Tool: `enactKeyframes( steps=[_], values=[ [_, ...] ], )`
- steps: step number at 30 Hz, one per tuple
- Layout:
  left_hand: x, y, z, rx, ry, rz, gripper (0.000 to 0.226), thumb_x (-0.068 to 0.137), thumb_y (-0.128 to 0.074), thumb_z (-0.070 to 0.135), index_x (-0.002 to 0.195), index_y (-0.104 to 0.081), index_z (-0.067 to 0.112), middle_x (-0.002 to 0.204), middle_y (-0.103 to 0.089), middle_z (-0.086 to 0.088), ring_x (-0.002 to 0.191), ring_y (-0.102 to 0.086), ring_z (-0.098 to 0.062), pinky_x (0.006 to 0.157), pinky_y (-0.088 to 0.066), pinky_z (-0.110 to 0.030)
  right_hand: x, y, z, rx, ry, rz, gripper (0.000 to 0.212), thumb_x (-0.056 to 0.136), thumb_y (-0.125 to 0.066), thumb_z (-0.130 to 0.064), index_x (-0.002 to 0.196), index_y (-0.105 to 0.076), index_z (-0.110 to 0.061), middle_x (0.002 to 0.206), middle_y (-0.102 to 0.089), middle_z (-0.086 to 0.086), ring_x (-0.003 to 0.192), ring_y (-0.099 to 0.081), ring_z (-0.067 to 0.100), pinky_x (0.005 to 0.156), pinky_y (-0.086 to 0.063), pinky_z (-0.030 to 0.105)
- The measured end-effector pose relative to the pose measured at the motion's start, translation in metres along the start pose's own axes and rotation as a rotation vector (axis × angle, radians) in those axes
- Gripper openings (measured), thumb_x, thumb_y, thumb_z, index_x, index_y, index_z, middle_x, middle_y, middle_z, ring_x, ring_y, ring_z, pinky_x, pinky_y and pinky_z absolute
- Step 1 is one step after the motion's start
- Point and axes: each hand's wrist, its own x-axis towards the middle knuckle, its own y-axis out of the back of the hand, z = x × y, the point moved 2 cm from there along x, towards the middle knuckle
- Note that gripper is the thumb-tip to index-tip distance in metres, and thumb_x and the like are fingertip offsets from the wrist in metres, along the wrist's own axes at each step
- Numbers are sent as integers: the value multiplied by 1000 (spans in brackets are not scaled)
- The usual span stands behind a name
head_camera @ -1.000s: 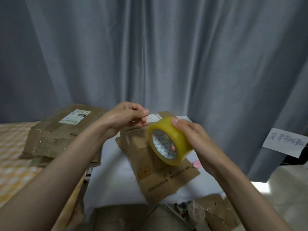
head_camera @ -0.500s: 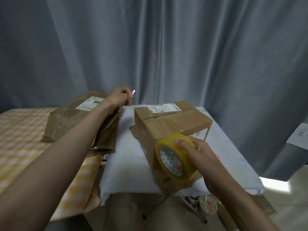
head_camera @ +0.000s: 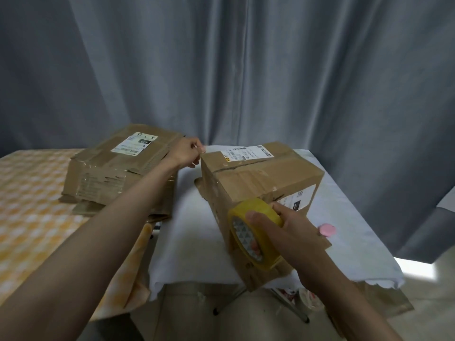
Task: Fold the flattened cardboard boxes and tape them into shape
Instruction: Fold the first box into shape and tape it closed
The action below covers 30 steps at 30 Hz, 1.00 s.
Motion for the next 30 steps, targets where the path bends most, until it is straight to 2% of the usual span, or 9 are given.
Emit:
enactKeyframes(
  steps=[2, 5, 8, 12, 15, 19, 22, 26, 30],
  values=[
    [-2, -1, -5, 6, 38, -14, 12, 101, -51, 20, 95, -61, 16, 87, -62, -16, 67, -60, -23, 62, -53, -32, 0, -1, 3, -3, 3, 10, 22, 93, -61, -46, 79, -51, -32, 52, -51, -45, 51, -50, -27, 36, -34, 1],
    [-7, 7, -4, 191, -25, 100, 30, 103, -49, 21, 128, -58, 7, 113, -63, -22, 98, -61, -37, 86, -51, -39, 0, 1, 7, 37, -16, 14, 20, 93, -62, -41, 80, -52, -31, 51, -53, -42, 47, -53, -23, 36, -35, 2],
    [-40, 13, 21, 259, -314, 385, 25, 99, -51, 17, 112, -69, 6, 111, -67, -15, 96, -59, -26, 85, -38, -24, 0, 0, 9, 50, -3, 11, 19, 93, -63, -38, 79, -52, -30, 52, -55, -41, 48, -55, -21, 37, -36, 3],
    [-100, -14, 45, 313, -529, 171, 40, 96, -43, 42, 86, -74, 19, 88, -70, 4, 80, -61, -11, 78, -49, -30, 4, -6, 11, 103, 18, 5, 15, 89, -65, -43, 82, -61, -31, 62, -65, -30, 56, -64, -10, 44, -45, 8],
    [-113, -25, 44, 373, -502, 69, 41, 99, -41, 46, 104, -74, 23, 113, -71, 4, 104, -63, -17, 90, -50, -37, 15, -14, 2, 156, 17, -22, 14, 91, -66, -39, 89, -63, -26, 66, -70, -12, 58, -66, -2, 48, -49, 13],
    [-97, -28, 37, 489, -360, -55, 57, 99, -38, 57, 142, -53, 23, 150, -48, 3, 136, -45, -21, 109, -35, -37, 25, -24, -7, 262, -34, -113, 25, 96, -64, -31, 107, -57, -9, 60, -69, -8, 51, -66, 4, 47, -49, 14],
    [-93, -32, 33, 559, -344, -77, 61, 99, -35, 60, 149, -43, 25, 156, -38, 4, 139, -40, -22, 111, -35, -42, 27, -26, -2, 273, -33, -47, 19, 97, -61, -35, 101, -58, -17, 56, -67, -12, 46, -64, 3, 44, -48, 14],
    [-96, -33, 32, 582, -344, -70, 59, 101, -32, 56, 151, -39, 26, 159, -33, 6, 140, -39, -23, 111, -36, -45, 24, -32, 10, 218, -63, -8, 27, 92, -62, -47, 99, -59, -21, 63, -71, -2, 52, -66, 10, 57, -56, 27],
    [-98, -33, 32, 609, -304, -119, 67, 98, -27, 64, 154, -31, 29, 162, -24, 10, 144, -33, -27, 114, -32, -50, 27, -32, 17, 247, -78, -35, 27, 93, -62, -47, 100, -59, -22, 65, -72, -1, 55, -68, 11, 55, -55, 23]
  ],
)
